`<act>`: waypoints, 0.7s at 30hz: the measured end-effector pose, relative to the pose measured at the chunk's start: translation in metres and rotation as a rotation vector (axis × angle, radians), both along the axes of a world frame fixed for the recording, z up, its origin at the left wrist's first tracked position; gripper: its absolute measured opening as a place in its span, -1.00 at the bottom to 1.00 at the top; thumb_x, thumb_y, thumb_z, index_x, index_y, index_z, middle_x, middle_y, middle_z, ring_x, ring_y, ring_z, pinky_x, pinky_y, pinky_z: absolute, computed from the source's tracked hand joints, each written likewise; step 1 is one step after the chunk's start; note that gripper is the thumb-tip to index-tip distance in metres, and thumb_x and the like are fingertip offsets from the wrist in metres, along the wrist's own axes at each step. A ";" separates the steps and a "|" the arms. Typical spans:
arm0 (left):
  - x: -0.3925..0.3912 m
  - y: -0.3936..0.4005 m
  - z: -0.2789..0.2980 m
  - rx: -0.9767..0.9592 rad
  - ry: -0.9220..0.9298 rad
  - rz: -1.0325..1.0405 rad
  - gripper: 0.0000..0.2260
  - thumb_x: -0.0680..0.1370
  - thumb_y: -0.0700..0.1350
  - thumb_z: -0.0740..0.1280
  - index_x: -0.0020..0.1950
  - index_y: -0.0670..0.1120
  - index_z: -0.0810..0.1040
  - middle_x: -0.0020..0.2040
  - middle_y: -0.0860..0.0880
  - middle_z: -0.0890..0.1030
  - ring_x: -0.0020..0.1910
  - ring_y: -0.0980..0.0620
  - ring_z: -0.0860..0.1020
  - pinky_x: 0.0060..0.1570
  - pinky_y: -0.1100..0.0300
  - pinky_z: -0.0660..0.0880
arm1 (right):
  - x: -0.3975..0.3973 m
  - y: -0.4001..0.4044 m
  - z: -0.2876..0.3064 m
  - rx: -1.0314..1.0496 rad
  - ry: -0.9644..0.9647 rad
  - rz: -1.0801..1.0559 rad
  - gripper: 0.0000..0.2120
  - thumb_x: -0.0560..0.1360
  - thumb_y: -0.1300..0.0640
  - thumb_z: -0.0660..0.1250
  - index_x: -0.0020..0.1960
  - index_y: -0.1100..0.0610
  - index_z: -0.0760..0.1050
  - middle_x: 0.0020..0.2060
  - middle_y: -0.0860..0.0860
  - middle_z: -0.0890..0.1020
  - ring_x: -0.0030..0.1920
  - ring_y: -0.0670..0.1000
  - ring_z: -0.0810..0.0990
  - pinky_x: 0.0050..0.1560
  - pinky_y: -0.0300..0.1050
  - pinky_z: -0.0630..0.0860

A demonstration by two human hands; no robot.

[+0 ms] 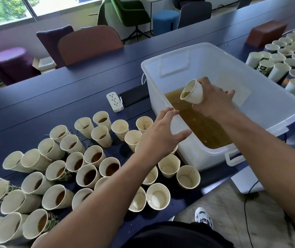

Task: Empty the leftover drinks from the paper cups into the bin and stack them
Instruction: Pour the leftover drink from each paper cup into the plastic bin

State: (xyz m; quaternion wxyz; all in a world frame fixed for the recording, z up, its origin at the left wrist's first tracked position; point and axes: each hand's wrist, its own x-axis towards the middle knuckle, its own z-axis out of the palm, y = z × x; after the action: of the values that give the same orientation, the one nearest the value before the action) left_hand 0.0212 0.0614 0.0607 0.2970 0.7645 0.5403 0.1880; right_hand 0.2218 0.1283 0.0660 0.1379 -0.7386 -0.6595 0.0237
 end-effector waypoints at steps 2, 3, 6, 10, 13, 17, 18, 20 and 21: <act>0.000 0.000 -0.001 -0.009 -0.007 0.007 -0.37 0.53 0.29 0.38 0.54 0.15 0.29 0.57 0.25 0.17 0.28 0.03 0.53 0.18 -0.07 0.58 | 0.000 0.000 -0.001 -0.007 -0.012 -0.015 -0.43 0.46 -0.06 0.44 0.30 0.01 0.19 0.04 0.11 0.55 0.11 0.23 0.56 0.22 0.21 0.25; 0.000 -0.001 -0.001 -0.016 -0.013 0.013 -0.37 0.52 0.29 0.38 0.53 0.16 0.29 0.57 0.26 0.16 0.28 0.03 0.53 0.17 -0.08 0.59 | 0.000 0.000 -0.001 -0.012 -0.021 -0.021 -0.44 0.45 -0.05 0.44 0.28 0.01 0.19 0.01 0.11 0.54 0.09 0.23 0.56 0.22 0.22 0.25; -0.001 -0.002 -0.005 -0.020 -0.021 0.023 -0.37 0.52 0.31 0.37 0.53 0.19 0.28 0.57 0.30 0.14 0.26 0.03 0.55 0.15 -0.08 0.59 | 0.000 0.000 -0.003 -0.025 -0.039 -0.023 -0.46 0.45 -0.06 0.43 0.27 0.02 0.20 -0.01 0.12 0.53 0.09 0.25 0.56 0.21 0.23 0.25; -0.001 -0.002 -0.007 -0.027 -0.020 0.030 -0.38 0.53 0.32 0.36 0.53 0.21 0.26 0.57 0.32 0.12 0.25 0.03 0.56 0.14 -0.09 0.59 | 0.002 0.001 -0.005 -0.030 -0.044 -0.027 -0.47 0.43 -0.03 0.45 0.24 0.01 0.22 0.02 0.13 0.57 0.07 0.25 0.56 0.17 0.21 0.25; -0.001 -0.002 -0.007 -0.030 -0.022 0.029 -0.38 0.53 0.31 0.36 0.53 0.21 0.26 0.58 0.31 0.11 0.25 0.03 0.56 0.15 -0.10 0.59 | 0.004 0.001 -0.006 -0.018 -0.030 -0.025 -0.48 0.43 -0.04 0.46 0.24 0.01 0.24 0.00 0.13 0.57 0.07 0.25 0.56 0.17 0.21 0.25; -0.001 -0.002 -0.009 -0.025 -0.020 0.033 -0.38 0.53 0.32 0.36 0.53 0.22 0.26 0.58 0.32 0.11 0.25 0.04 0.56 0.16 -0.11 0.59 | 0.004 0.002 -0.007 -0.009 -0.041 -0.022 -0.47 0.43 -0.02 0.47 0.26 0.02 0.26 0.02 0.13 0.58 0.08 0.25 0.57 0.18 0.21 0.25; -0.001 -0.001 -0.010 -0.023 -0.022 0.034 -0.38 0.52 0.32 0.36 0.53 0.22 0.26 0.58 0.32 0.11 0.24 0.03 0.57 0.16 -0.11 0.59 | 0.004 0.002 -0.008 -0.008 -0.048 -0.022 -0.47 0.43 -0.02 0.47 0.26 0.02 0.27 0.03 0.13 0.58 0.08 0.25 0.57 0.17 0.21 0.25; -0.001 -0.001 -0.012 -0.021 -0.027 0.034 -0.38 0.52 0.33 0.36 0.52 0.23 0.26 0.58 0.32 0.11 0.23 0.03 0.57 0.16 -0.11 0.59 | 0.004 0.003 -0.009 -0.002 -0.064 -0.022 -0.48 0.44 0.00 0.47 0.26 0.02 0.27 0.03 0.13 0.57 0.07 0.24 0.57 0.17 0.21 0.26; -0.001 -0.001 -0.013 -0.020 -0.027 0.034 -0.38 0.52 0.33 0.36 0.52 0.24 0.25 0.57 0.33 0.10 0.23 0.02 0.57 0.16 -0.11 0.59 | 0.004 0.003 -0.009 0.003 -0.073 -0.020 -0.48 0.44 0.00 0.47 0.26 0.03 0.27 0.04 0.13 0.57 0.07 0.24 0.57 0.18 0.22 0.27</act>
State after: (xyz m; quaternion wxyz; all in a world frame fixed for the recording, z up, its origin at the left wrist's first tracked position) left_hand 0.0198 0.0603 0.0475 0.3086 0.7497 0.5510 0.1980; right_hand 0.2254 0.1316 0.0570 0.1150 -0.7454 -0.6566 -0.0058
